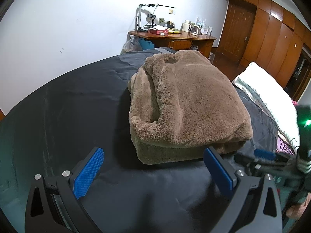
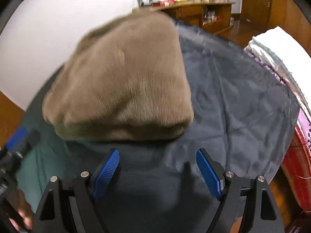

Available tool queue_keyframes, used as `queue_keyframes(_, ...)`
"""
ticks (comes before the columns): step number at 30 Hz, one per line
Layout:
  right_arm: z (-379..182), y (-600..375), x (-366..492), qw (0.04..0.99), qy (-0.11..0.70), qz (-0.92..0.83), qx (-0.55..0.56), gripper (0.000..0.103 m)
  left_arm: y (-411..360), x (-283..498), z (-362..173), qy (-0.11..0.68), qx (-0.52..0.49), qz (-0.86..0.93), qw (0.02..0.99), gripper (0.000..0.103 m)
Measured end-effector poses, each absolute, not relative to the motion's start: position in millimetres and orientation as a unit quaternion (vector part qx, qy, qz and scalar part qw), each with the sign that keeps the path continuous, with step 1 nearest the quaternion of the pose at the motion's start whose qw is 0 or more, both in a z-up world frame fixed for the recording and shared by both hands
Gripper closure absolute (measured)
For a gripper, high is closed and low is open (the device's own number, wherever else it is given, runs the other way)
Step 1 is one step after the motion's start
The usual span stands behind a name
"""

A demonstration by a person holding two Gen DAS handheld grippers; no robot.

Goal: Fold clothes

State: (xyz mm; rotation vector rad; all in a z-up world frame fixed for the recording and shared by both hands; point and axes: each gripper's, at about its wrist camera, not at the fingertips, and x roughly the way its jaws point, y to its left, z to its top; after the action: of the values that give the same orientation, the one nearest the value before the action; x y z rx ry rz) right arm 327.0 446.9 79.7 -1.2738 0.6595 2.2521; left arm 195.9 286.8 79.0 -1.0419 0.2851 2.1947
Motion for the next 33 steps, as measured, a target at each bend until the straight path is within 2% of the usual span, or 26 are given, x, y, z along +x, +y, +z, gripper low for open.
queue_keyframes(11, 130.9, 428.0, 326.6, 0.315, 0.125, 0.862, -0.378, 0.02, 282.5, 204.4, 92.2, 0.106, -0.384, 0.845, 0.356, 0.0)
queue_keyframes(33, 136.3, 408.6, 323.3, 0.315, 0.098, 0.872, -0.362, 0.02, 281.6, 213.0, 102.6, 0.114, -0.365, 0.853, 0.355, 0.0)
